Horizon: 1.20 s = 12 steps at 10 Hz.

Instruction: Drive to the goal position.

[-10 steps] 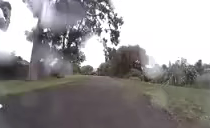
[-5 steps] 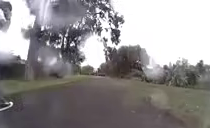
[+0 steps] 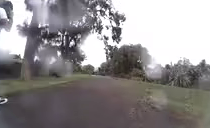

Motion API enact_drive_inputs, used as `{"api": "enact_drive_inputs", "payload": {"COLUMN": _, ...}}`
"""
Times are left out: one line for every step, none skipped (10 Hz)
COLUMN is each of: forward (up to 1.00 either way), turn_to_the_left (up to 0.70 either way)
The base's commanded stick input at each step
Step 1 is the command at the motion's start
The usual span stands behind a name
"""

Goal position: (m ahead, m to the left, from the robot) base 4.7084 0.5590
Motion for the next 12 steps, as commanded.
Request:
{"api": "enact_drive_inputs", "payload": {"forward": 0.85, "turn_to_the_left": 0.25}}
{"api": "enact_drive_inputs", "payload": {"forward": 0.85, "turn_to_the_left": 0.28}}
{"api": "enact_drive_inputs", "payload": {"forward": 0.85, "turn_to_the_left": 0.17}}
{"api": "enact_drive_inputs", "payload": {"forward": 0.85, "turn_to_the_left": 0.07}}
{"api": "enact_drive_inputs", "payload": {"forward": 0.85, "turn_to_the_left": 0.00}}
{"api": "enact_drive_inputs", "payload": {"forward": 0.85, "turn_to_the_left": 0.00}}
{"api": "enact_drive_inputs", "payload": {"forward": 0.85, "turn_to_the_left": 0.00}}
{"api": "enact_drive_inputs", "payload": {"forward": 0.85, "turn_to_the_left": 0.00}}
{"api": "enact_drive_inputs", "payload": {"forward": 0.85, "turn_to_the_left": 0.00}}
{"api": "enact_drive_inputs", "payload": {"forward": 0.85, "turn_to_the_left": 0.00}}
{"api": "enact_drive_inputs", "payload": {"forward": 0.85, "turn_to_the_left": 0.00}}
{"api": "enact_drive_inputs", "payload": {"forward": 0.85, "turn_to_the_left": 0.00}}
